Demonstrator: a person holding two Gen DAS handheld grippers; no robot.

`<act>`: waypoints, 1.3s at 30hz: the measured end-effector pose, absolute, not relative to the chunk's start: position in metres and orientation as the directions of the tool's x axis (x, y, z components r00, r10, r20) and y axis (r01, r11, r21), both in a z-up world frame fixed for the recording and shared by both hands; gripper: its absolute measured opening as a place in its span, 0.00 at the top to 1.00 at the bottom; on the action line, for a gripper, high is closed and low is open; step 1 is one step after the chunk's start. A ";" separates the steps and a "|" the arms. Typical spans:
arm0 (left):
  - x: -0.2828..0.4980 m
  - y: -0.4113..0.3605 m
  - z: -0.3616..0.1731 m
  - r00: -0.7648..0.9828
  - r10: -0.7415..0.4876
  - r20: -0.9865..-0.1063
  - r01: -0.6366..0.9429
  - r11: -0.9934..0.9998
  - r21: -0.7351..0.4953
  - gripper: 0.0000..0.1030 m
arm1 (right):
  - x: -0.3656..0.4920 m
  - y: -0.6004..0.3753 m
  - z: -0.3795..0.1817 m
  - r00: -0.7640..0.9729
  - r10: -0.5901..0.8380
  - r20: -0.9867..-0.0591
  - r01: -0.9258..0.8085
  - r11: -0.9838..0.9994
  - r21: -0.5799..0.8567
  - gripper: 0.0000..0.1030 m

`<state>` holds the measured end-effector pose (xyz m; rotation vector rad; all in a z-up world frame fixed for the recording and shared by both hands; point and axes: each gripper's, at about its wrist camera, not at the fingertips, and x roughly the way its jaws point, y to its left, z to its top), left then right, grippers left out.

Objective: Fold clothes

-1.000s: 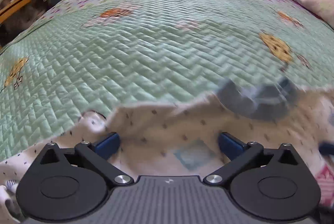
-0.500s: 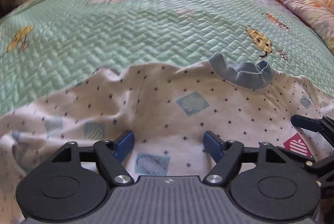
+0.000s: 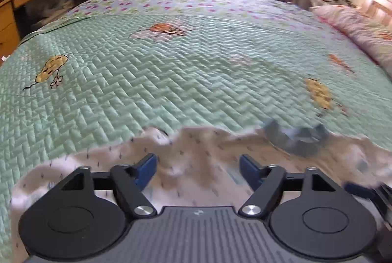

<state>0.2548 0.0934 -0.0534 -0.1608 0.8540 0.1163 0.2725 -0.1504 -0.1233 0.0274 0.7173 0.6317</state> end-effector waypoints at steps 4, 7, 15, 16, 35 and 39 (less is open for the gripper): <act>0.243 0.092 -0.087 0.576 -0.001 -0.818 -0.151 0.983 -0.108 0.19 | 0.271 -0.151 -0.124 0.577 0.551 -0.604 -0.530 0.814 0.236 0.00; 0.245 0.091 -0.099 0.606 0.038 -0.795 -0.134 0.989 -0.055 0.12 | 0.271 -0.151 -0.124 0.577 0.550 -0.604 -0.531 0.814 0.235 0.00; 0.277 0.113 -0.083 0.603 0.156 -0.783 -0.273 0.962 -0.019 0.22 | 0.271 -0.149 -0.124 0.578 0.549 -0.604 -0.532 0.814 0.232 0.00; 0.272 0.112 -0.081 0.606 0.139 -0.783 -0.269 0.963 -0.037 0.23 | 0.271 -0.149 -0.124 0.578 0.549 -0.604 -0.532 0.814 0.232 0.00; 0.245 0.136 -0.048 0.684 0.018 -0.730 -0.272 0.934 -0.232 0.25 | 0.282 -0.175 -0.122 0.547 0.641 -0.539 -0.478 0.767 0.428 0.00; 0.211 0.160 -0.031 0.729 -0.005 -0.685 -0.298 0.898 -0.323 0.19 | 0.290 -0.197 -0.123 0.505 0.755 -0.420 -0.424 0.640 0.641 0.00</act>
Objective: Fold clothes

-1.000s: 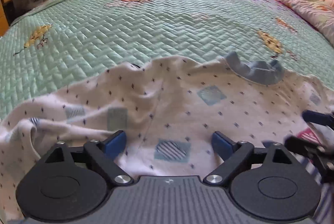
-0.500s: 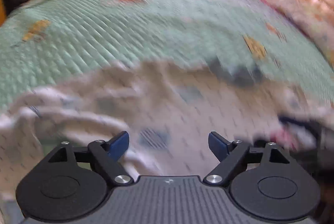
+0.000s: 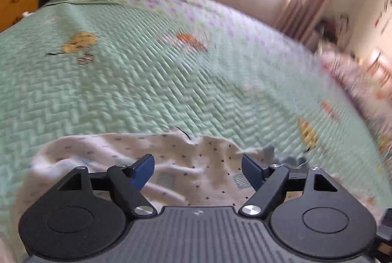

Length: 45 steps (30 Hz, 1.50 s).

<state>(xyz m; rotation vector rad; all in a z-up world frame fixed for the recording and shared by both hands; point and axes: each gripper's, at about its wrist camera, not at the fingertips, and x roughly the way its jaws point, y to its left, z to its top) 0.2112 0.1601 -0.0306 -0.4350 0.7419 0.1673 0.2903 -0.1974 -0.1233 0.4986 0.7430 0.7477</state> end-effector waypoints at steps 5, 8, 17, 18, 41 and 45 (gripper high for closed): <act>0.188 0.179 -0.034 0.717 0.004 -0.697 -0.320 0.890 -0.324 0.18 | 0.295 -0.208 -0.130 0.367 0.914 -0.175 -0.401 0.325 0.856 0.00; 0.173 0.191 -0.037 0.710 0.009 -0.704 -0.333 0.886 -0.324 0.14 | 0.295 -0.201 -0.134 0.321 0.937 -0.136 -0.400 0.264 0.878 0.00; 0.152 0.198 -0.041 0.709 0.123 -0.694 -0.395 0.885 -0.247 0.15 | 0.290 -0.183 -0.131 0.230 0.964 -0.137 -0.474 0.233 0.849 0.00; 0.149 0.202 -0.040 0.710 0.155 -0.687 -0.431 0.867 -0.249 0.15 | 0.290 -0.183 -0.132 0.234 0.961 -0.148 -0.473 0.246 0.846 0.00; 0.102 0.166 -0.084 0.587 0.292 -0.755 -0.353 0.932 0.086 0.29 | 0.287 -0.179 -0.129 0.256 0.944 -0.206 -0.516 0.314 0.797 0.00; 0.101 0.174 -0.085 0.590 0.278 -0.758 -0.368 0.928 0.054 0.30 | 0.284 -0.174 -0.130 0.258 0.936 -0.237 -0.536 0.343 0.772 0.00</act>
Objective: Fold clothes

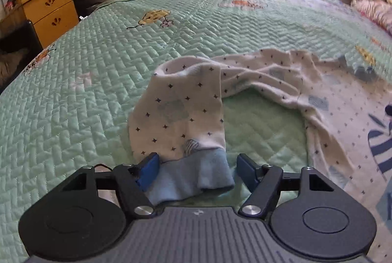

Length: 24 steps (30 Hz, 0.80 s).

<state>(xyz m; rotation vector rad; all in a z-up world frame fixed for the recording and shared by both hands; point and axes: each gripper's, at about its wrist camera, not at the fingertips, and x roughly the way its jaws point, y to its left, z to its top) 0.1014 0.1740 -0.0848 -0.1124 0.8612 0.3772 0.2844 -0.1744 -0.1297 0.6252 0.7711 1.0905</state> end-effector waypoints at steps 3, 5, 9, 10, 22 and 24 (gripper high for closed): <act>0.103 0.170 -0.087 0.583 0.295 -0.757 -0.367 0.927 0.079 0.27 | 0.281 -0.170 -0.128 0.264 0.927 -0.268 -0.553 0.373 0.746 0.00; 0.105 0.166 -0.088 0.567 0.327 -0.756 -0.377 0.919 0.114 0.13 | 0.279 -0.166 -0.126 0.273 0.915 -0.297 -0.562 0.403 0.722 0.00; 0.109 0.167 -0.090 0.527 0.364 -0.768 -0.412 0.900 0.144 0.05 | 0.273 -0.155 -0.125 0.320 0.852 -0.415 -0.567 0.523 0.637 0.00; 0.110 0.168 -0.090 0.520 0.360 -0.774 -0.420 0.897 0.136 0.04 | 0.271 -0.152 -0.125 0.331 0.840 -0.430 -0.575 0.541 0.614 0.00; 0.115 0.166 -0.087 0.499 0.378 -0.780 -0.452 0.881 0.138 0.02 | 0.262 -0.118 -0.122 0.504 0.698 -0.509 -0.625 0.701 0.343 0.00; 0.115 0.160 -0.084 0.500 0.391 -0.773 -0.441 0.883 0.161 0.02 | 0.262 -0.120 -0.121 0.503 0.697 -0.511 -0.619 0.704 0.349 0.00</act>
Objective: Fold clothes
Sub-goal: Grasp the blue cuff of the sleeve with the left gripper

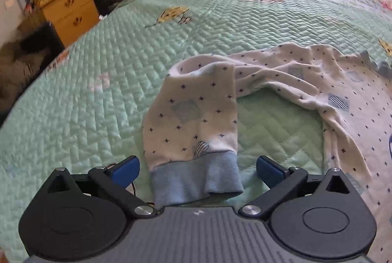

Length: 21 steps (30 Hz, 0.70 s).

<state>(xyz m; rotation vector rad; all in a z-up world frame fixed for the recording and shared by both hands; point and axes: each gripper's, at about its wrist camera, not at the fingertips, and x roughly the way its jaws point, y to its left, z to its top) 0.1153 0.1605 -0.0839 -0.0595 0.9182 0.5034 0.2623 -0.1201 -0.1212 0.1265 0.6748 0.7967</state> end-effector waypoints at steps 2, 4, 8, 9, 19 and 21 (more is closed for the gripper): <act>0.116 0.155 -0.081 0.502 0.404 -0.765 -0.429 0.884 0.185 0.02 | 0.264 -0.123 -0.120 0.507 0.693 -0.513 -0.607 0.709 0.358 0.00; 0.116 0.149 -0.078 0.504 0.416 -0.757 -0.418 0.884 0.208 0.02 | 0.262 -0.124 -0.116 0.519 0.678 -0.521 -0.597 0.724 0.347 0.00; 0.117 0.140 -0.073 0.506 0.432 -0.747 -0.395 0.885 0.245 0.02 | 0.257 -0.123 -0.106 0.550 0.628 -0.550 -0.587 0.759 0.281 0.00; 0.117 0.139 -0.075 0.503 0.426 -0.752 -0.390 0.888 0.243 0.02 | 0.255 -0.122 -0.104 0.550 0.621 -0.559 -0.587 0.763 0.270 0.00; 0.117 0.162 -0.093 0.504 0.346 -0.791 -0.426 0.896 0.121 0.00 | 0.254 -0.109 -0.117 0.553 0.543 -0.631 -0.590 0.791 0.163 0.00; 0.117 0.170 -0.095 0.505 0.344 -0.792 -0.445 0.890 0.103 0.00 | 0.254 -0.106 -0.121 0.561 0.530 -0.637 -0.595 0.792 0.135 0.00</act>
